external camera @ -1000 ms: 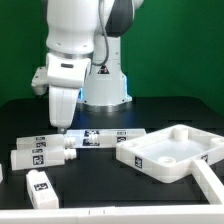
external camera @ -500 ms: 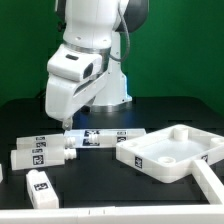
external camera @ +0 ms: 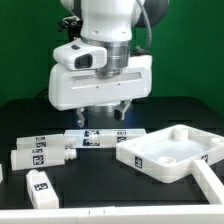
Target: Assemble desk
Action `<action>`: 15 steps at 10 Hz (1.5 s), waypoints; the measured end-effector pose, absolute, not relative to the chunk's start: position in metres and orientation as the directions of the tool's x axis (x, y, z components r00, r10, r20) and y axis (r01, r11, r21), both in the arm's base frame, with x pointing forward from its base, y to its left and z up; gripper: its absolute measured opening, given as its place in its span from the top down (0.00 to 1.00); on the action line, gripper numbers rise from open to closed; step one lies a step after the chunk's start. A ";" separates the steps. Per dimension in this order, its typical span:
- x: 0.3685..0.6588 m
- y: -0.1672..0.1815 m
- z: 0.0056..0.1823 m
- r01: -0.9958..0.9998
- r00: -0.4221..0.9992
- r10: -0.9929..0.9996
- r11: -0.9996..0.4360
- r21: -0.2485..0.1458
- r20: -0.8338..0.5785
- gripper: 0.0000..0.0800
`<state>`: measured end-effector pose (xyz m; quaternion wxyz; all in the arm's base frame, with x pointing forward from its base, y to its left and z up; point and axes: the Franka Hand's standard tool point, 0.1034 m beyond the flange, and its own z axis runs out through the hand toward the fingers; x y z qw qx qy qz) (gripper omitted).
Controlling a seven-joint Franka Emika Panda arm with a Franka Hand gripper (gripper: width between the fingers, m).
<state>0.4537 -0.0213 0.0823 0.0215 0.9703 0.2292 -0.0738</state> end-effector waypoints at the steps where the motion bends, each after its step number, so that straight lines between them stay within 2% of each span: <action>1: 0.459 -0.010 0.082 0.317 0.944 0.312 -0.948 0.027 -0.108 0.19; 4: 0.459 -0.008 0.081 0.322 0.942 0.318 -0.946 0.027 -0.108 0.19; 6: 0.479 0.029 0.075 0.442 0.897 0.440 -0.895 0.065 -0.035 0.19; 8: 0.496 0.058 0.061 0.543 0.840 0.543 -0.836 0.079 -0.025 0.19; 9: 0.491 0.064 0.053 0.555 0.832 0.554 -0.829 0.071 -0.032 0.19; 12: 0.490 0.062 0.052 0.554 0.832 0.553 -0.830 0.061 -0.034 0.19; 14: 0.490 0.042 0.029 0.568 0.822 0.567 -0.823 0.002 -0.051 0.19; 15: 0.501 0.036 0.020 0.579 0.814 0.578 -0.815 -0.004 -0.057 0.19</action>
Offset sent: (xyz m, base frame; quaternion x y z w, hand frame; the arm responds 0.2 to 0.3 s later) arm 0.0000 0.0000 0.0000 0.0000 0.0000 0.0000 1.0000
